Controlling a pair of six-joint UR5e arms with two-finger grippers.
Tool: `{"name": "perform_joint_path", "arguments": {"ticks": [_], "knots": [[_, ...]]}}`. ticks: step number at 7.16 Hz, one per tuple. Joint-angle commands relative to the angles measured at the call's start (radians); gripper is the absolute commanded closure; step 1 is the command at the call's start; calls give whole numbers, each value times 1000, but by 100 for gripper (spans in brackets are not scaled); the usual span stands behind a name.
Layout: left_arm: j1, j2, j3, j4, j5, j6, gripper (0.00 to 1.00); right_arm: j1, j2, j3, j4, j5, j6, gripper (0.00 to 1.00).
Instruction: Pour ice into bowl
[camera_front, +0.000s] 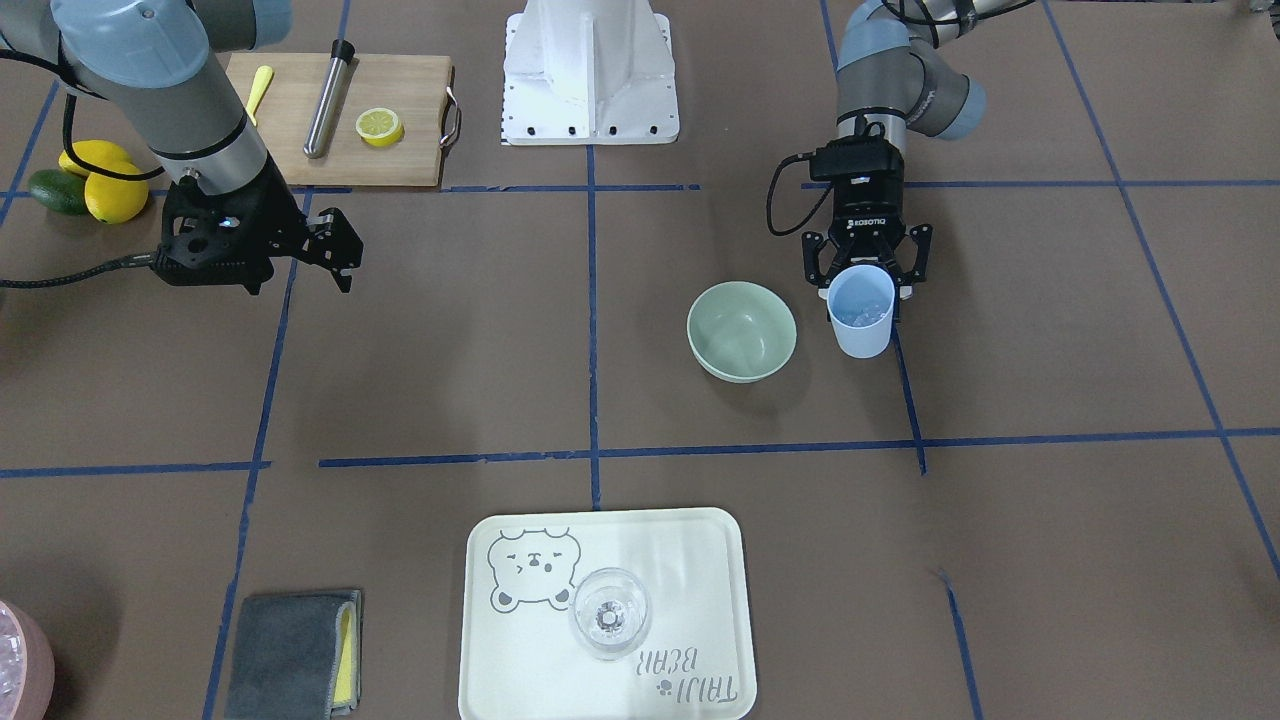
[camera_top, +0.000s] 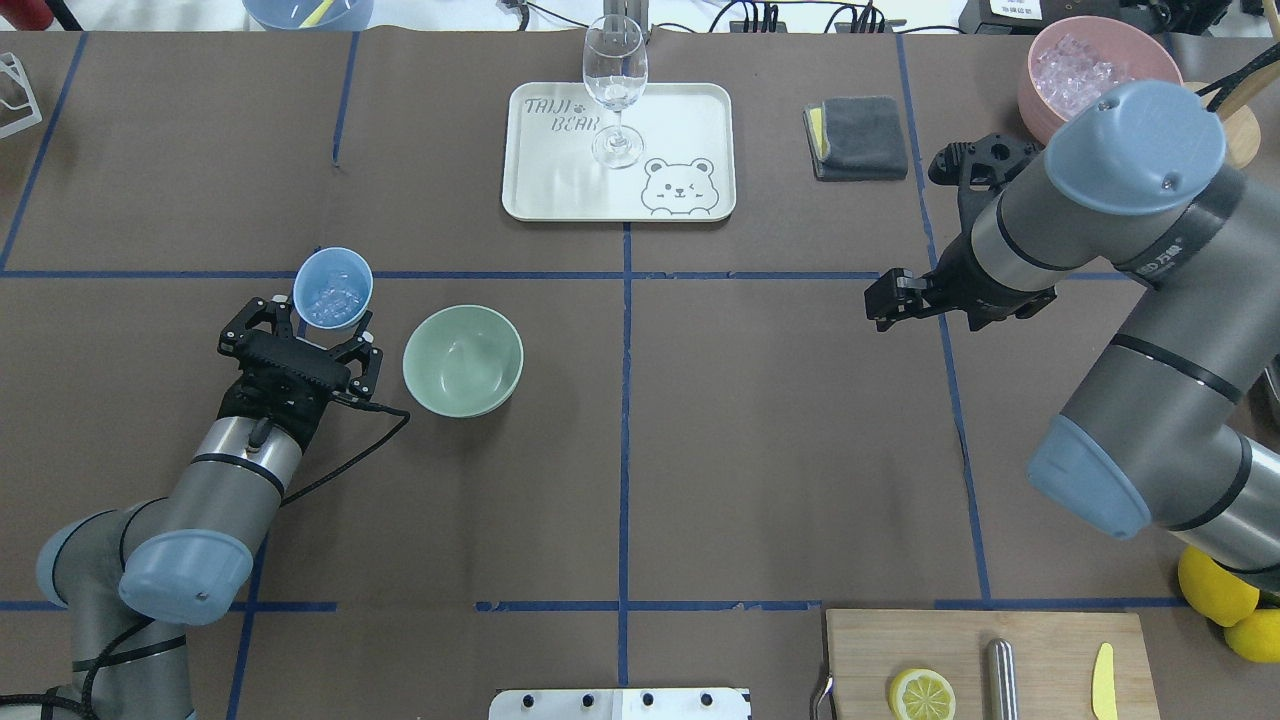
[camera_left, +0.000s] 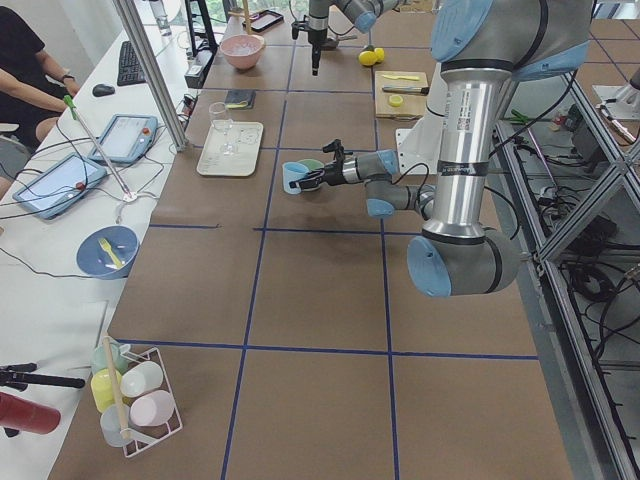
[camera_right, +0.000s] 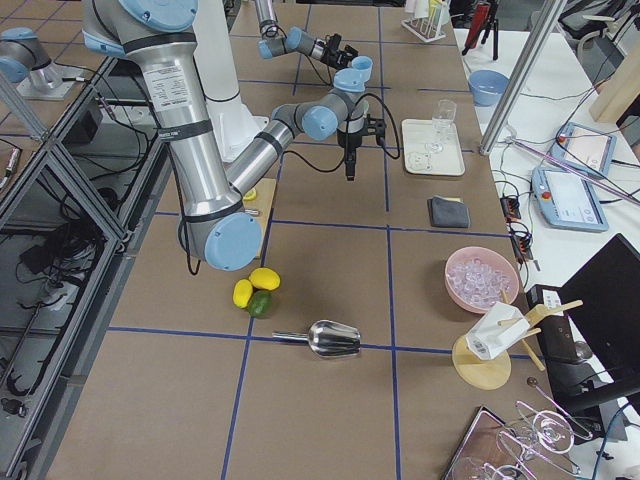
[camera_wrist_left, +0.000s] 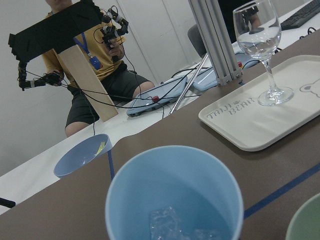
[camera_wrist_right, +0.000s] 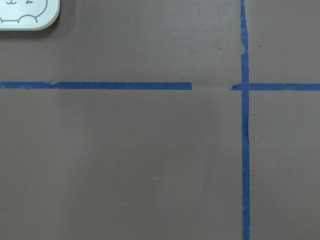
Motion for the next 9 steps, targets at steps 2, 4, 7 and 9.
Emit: {"name": "perform_joint_path", "arguments": {"ticks": [2,4,7,9], "knots": [[0,-16,-36,139,6,169,100,0,1,-2,7,10,11,0],[3,-60,-42,268,118,332,100,0,5,-4,12,10,12,0],[11,-66,-36,327,198,506,100,-3,12,-38,92,12,66,0],[29,-66,-22,328,253,685,100,-3,26,-39,92,13,77,0]]}}
